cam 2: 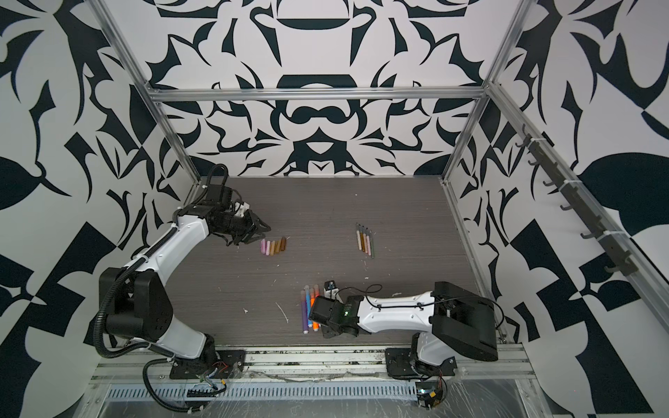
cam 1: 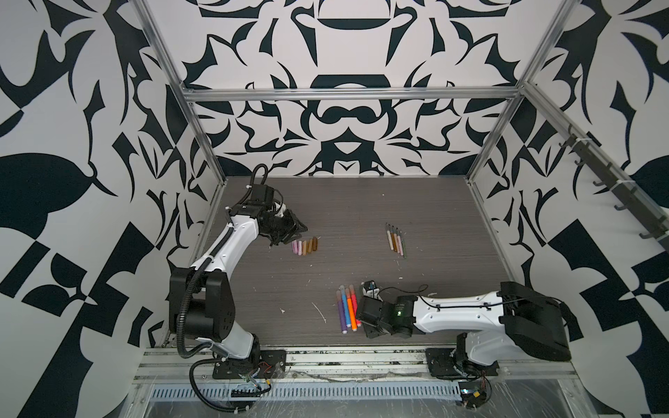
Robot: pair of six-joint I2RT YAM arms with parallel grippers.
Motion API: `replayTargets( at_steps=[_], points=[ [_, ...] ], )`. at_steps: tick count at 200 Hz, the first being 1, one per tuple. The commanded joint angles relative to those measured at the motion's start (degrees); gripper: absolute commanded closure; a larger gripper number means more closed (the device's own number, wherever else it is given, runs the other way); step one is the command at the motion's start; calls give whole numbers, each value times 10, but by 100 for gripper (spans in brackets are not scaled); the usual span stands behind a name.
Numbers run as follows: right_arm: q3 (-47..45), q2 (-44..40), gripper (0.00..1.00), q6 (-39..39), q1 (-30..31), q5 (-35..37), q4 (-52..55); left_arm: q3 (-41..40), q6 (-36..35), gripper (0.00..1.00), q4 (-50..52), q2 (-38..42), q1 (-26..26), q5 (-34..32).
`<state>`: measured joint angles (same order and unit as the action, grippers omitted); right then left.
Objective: Remove pen caps from pens
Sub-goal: Pick up the pen from the bottom-center of the table.
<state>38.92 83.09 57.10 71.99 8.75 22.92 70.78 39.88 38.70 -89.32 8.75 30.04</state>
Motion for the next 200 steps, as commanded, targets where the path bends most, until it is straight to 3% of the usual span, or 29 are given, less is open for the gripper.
replayTargets(
  at_steps=[1,61,120,162,200],
  points=[
    [-3,-14,86,2,-3,9,18,-3,8,64,0,1,3,13],
    [16,-47,93,-32,-32,13,54,-6,21,64,-10,1,16,21],
    [29,-159,98,-119,-162,-9,111,-13,52,63,-38,-3,66,21],
    [30,-214,98,-161,-240,-74,105,-14,81,63,-71,-24,133,21],
    [39,-212,98,-177,-261,-150,66,-3,106,62,-100,-54,191,31]
  ],
)
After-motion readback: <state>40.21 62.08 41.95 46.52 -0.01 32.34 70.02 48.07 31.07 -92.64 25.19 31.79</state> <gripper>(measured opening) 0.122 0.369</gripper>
